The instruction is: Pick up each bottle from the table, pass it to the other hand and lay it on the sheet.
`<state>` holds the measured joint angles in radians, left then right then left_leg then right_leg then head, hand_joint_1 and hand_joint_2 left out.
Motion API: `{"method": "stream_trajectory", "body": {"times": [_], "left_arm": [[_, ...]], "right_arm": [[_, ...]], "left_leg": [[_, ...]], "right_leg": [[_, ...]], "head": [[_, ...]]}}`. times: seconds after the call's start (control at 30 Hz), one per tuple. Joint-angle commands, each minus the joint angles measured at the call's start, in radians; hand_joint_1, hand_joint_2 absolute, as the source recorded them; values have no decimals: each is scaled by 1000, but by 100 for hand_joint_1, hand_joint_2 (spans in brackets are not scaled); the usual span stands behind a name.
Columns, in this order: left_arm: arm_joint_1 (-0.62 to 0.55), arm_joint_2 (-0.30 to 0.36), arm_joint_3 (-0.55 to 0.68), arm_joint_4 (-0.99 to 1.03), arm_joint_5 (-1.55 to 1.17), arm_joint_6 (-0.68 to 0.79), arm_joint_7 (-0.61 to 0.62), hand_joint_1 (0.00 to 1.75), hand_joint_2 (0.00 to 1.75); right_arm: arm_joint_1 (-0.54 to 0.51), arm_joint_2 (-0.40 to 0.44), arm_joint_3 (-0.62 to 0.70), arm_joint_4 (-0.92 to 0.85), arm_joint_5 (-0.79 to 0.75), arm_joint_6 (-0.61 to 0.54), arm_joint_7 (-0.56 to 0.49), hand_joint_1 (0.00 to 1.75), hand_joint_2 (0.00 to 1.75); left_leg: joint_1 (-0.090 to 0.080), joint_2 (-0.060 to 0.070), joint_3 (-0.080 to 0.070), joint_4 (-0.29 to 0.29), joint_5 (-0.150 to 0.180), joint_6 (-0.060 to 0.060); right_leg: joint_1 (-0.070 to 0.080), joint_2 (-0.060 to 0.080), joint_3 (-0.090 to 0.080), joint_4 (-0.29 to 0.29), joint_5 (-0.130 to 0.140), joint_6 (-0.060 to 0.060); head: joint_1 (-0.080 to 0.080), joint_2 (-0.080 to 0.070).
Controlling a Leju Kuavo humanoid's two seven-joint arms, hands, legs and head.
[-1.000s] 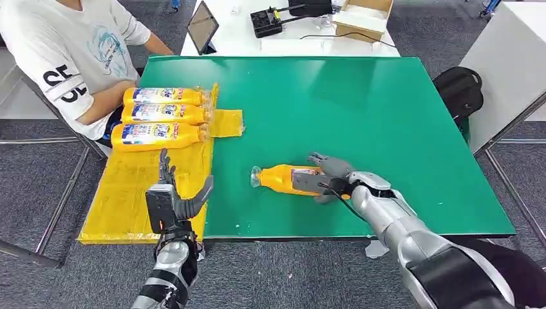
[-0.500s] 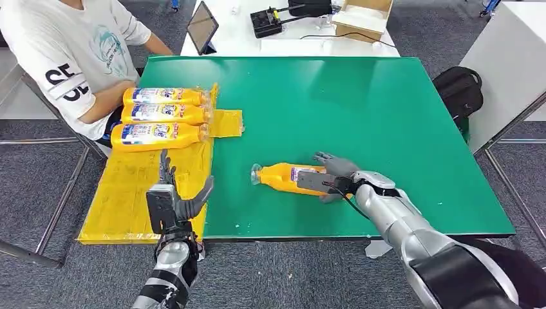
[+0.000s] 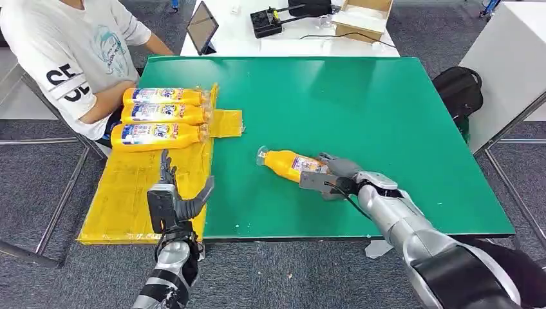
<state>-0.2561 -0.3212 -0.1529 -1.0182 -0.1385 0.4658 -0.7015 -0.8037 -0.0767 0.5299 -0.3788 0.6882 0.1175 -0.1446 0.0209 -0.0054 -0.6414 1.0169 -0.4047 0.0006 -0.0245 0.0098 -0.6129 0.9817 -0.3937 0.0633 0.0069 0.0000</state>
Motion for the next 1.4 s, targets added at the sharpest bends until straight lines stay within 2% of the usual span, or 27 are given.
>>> {"method": "stream_trajectory", "body": {"times": [0.03, 0.7, 0.8, 0.87, 0.97, 1.0, 1.03, 1.1, 1.13, 1.17, 1.23, 1.33, 1.37, 1.4], "left_arm": [[-27, 13, -6, 52, 6, -1, 3, 0, 175], [-24, 12, 0, 49, 3, -3, 3, 0, 175], [-16, 11, 3, 35, 1, 2, 3, 0, 175], [-1, 11, 7, 15, -4, 11, 3, 0, 175], [20, 11, 4, -13, -8, 26, 3, 0, 175], [19, 6, 5, -10, -8, 27, 3, 0, 175], [17, 2, 6, -5, -7, 24, 3, 0, 175], [11, -6, 7, 8, 3, 12, 3, 0, 175], [11, -8, 6, 12, 7, 5, 3, 0, 175], [9, -11, 9, 20, 23, -20, 3, 0, 175], [8, -18, 7, 24, 40, -61, 3, 0, 175], [10, -28, 2, 30, 65, -129, 3, 0, 175], [9, -28, -3, 37, 79, -153, 3, 0, 175], [9, -28, -7, 38, 90, -170, 3, 0, 175]], "right_arm": [[70, 58, -36, 31, -27, -70, -55, 175, 175], [100, 77, -90, 2, -68, -106, -97, 175, 175], [127, 100, -150, -43, -113, -172, -152, 175, 175], [168, 132, -210, -127, -137, -283, -204, 175, 175], [334, 205, -359, -511, -180, -528, -297, 175, 175], [425, 230, -403, -718, -192, -578, -302, 175, 175], [460, 246, -427, -801, -206, -620, -324, 175, 175], [550, 265, -458, -980, -205, -683, -354, 175, 175], [571, 268, -464, -1016, -190, -711, -374, 175, 175], [594, 280, -474, -1050, -184, -741, -399, 175, 175], [625, 294, -483, -1090, -176, -788, -440, 175, 175], [651, 306, -495, -1105, -189, -805, -480, 175, 175], [654, 310, -501, -1101, -188, -809, -490, 175, 175], [657, 311, -505, -1099, -195, -806, -499, 175, 175]], "left_leg": [[1, 0, 5, -2, -1, 1], [1, 2, 11, -2, -1, 1], [1, 2, 11, -2, -2, 1], [1, 3, 11, -2, -2, 1], [1, 6, 11, -2, -3, 1], [1, 8, 12, -2, -4, 1], [1, 6, 7, -1, -3, 0], [1, 4, 7, -1, -4, 0], [1, 1, 6, 0, -4, 1], [1, 0, 12, 1, -8, 1], [2, -5, 3, -1, -2, 1], [0, -9, 6, 0, -5, 2], [1, -7, 1, 0, -3, 1], [1, -7, 2, -1, -3, 1]], "right_leg": [[1, -1, 5, -2, -1, -2], [2, 0, 10, -2, -1, -4], [2, 0, 10, -2, -1, -4], [2, 0, 9, -2, -1, -4], [2, 3, 9, -2, -1, -5], [2, 5, 9, -1, -2, -6], [2, 4, 5, 0, -1, -4], [2, 2, 5, 1, -3, -5], [2, -1, 6, 2, -4, -5], [3, -3, 12, 2, -9, -7], [3, -6, 5, 0, -4, -4], [0, -9, 9, 1, -10, -3], [1, -8, 4, 0, -6, -2], [1, -9, 5, 0, -7, -3]], "head": [[0, 0], [0, 0], [0, 0], [0, 0], [0, 0], [0, 0], [0, 0], [1, 0], [0, 0], [0, 0], [0, 0], [0, 0], [0, 0], [0, 0]]}}
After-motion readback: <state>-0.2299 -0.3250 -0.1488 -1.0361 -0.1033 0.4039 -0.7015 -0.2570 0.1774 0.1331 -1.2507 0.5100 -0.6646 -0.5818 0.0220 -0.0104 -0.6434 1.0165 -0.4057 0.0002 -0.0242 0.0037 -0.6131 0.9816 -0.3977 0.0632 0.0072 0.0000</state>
